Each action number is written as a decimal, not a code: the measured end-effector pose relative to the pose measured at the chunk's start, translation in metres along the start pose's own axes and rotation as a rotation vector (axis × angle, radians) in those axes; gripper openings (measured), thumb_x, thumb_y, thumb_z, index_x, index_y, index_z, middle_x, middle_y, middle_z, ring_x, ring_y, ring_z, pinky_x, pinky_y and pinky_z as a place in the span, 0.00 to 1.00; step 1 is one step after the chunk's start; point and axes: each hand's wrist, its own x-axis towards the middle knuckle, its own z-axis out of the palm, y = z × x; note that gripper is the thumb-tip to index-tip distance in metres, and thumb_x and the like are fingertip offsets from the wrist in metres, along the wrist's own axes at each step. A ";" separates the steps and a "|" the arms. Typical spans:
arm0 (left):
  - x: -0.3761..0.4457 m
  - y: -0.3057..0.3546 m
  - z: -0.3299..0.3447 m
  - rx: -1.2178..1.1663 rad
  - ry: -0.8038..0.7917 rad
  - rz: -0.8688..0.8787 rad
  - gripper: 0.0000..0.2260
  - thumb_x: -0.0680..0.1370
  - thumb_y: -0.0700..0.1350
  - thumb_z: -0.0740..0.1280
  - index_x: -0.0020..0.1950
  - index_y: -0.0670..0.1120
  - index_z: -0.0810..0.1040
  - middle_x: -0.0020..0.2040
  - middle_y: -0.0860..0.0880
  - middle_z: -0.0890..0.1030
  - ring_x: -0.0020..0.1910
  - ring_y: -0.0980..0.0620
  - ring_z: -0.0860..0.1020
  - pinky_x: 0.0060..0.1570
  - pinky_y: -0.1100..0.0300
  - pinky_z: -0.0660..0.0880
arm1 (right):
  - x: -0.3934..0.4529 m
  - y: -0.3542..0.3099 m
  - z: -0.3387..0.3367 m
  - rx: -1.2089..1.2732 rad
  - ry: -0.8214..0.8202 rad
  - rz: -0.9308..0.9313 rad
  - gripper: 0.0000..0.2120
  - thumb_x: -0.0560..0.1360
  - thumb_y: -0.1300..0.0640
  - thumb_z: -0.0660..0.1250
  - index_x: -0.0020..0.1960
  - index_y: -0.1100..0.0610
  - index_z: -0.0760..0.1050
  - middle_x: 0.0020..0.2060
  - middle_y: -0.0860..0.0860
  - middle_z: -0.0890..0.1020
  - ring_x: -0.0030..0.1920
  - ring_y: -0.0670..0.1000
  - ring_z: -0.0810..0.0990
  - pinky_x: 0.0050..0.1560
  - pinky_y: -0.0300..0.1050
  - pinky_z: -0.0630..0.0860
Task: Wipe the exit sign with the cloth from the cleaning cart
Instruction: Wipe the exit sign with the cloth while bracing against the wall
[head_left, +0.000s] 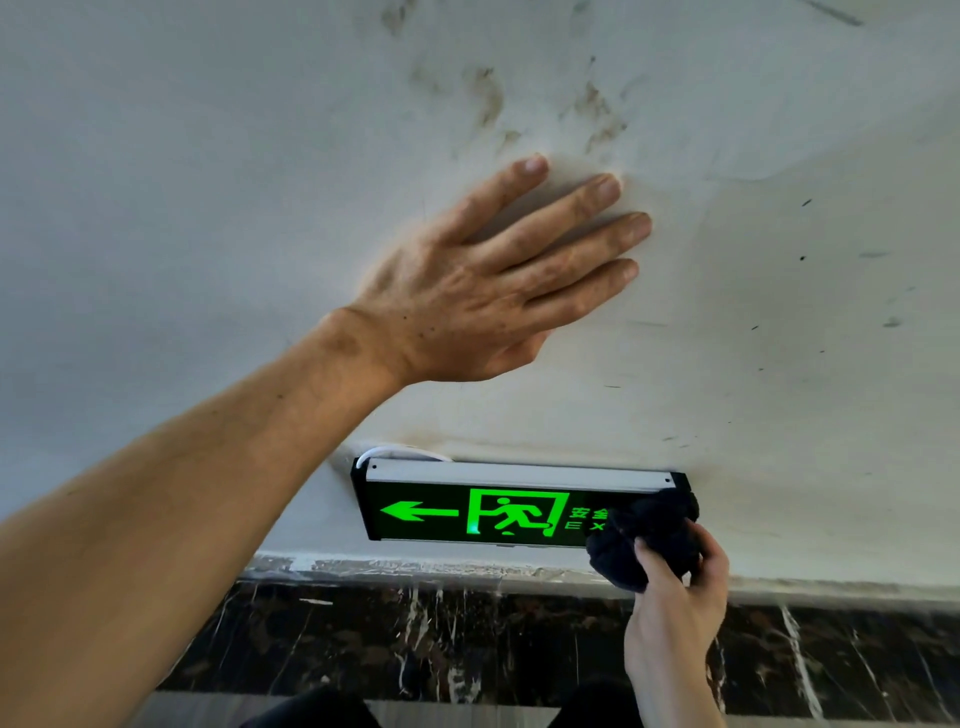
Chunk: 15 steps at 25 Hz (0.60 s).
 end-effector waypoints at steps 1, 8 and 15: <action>0.000 0.000 0.000 0.000 -0.002 0.002 0.25 0.80 0.45 0.62 0.77 0.45 0.67 0.77 0.45 0.69 0.75 0.41 0.65 0.76 0.41 0.51 | 0.001 0.002 0.001 -0.008 0.002 -0.006 0.26 0.70 0.73 0.69 0.47 0.40 0.79 0.56 0.48 0.79 0.57 0.51 0.78 0.49 0.49 0.77; 0.002 0.000 -0.003 -0.013 0.004 0.004 0.24 0.81 0.44 0.60 0.77 0.45 0.67 0.76 0.45 0.71 0.74 0.41 0.68 0.74 0.41 0.56 | -0.019 0.013 0.019 -0.098 -0.088 0.017 0.24 0.69 0.73 0.70 0.46 0.42 0.80 0.56 0.50 0.79 0.55 0.50 0.78 0.40 0.39 0.78; 0.004 -0.001 -0.006 -0.035 -0.007 0.010 0.22 0.82 0.43 0.57 0.76 0.44 0.69 0.75 0.45 0.72 0.73 0.41 0.71 0.73 0.41 0.57 | -0.056 0.033 0.052 -0.265 -0.187 -0.026 0.24 0.67 0.68 0.74 0.46 0.37 0.78 0.55 0.43 0.72 0.53 0.48 0.77 0.47 0.49 0.82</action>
